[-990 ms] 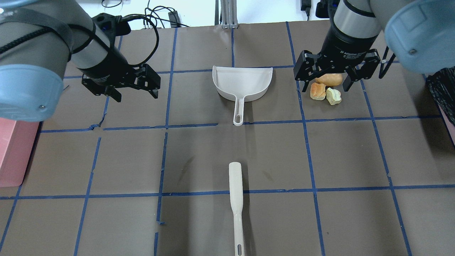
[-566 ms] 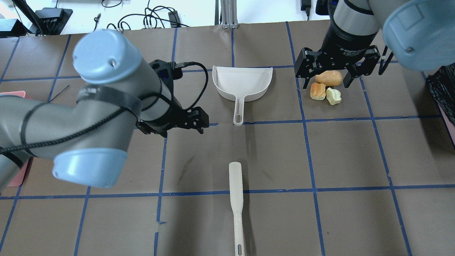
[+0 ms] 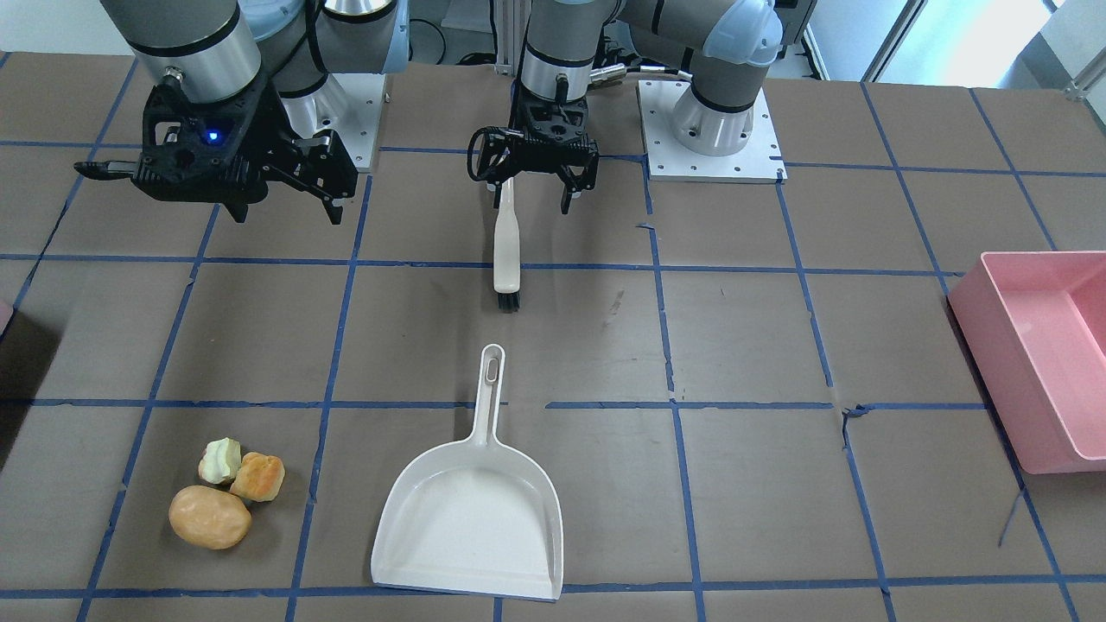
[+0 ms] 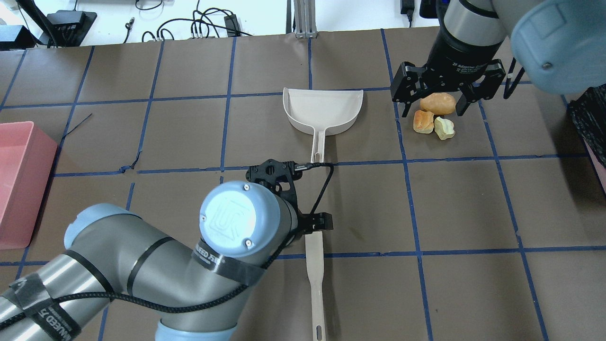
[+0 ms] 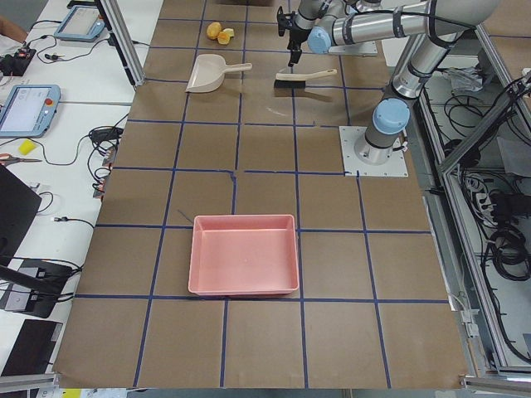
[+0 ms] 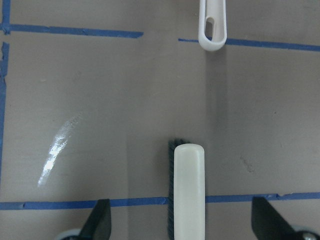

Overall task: Sweep and dump trash in nearest bin
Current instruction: 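Lower the left gripper onto the white brush handle and close it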

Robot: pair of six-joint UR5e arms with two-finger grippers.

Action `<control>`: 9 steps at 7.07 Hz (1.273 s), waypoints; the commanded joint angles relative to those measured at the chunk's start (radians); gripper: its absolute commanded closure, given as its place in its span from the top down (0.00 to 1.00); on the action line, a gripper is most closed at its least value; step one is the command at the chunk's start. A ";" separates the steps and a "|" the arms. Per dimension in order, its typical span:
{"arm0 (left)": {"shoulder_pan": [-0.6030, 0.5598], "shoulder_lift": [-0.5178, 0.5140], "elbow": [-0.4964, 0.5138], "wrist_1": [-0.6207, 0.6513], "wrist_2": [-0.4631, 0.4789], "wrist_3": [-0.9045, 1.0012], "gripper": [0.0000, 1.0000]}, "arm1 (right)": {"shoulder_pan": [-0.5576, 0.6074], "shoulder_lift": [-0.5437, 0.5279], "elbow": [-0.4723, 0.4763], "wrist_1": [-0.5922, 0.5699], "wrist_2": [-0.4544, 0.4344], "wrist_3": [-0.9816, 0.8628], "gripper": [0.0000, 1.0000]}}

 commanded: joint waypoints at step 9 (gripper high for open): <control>-0.272 -0.174 -0.123 0.267 0.165 -0.222 0.98 | -0.001 -0.003 0.003 0.000 0.020 -0.018 1.00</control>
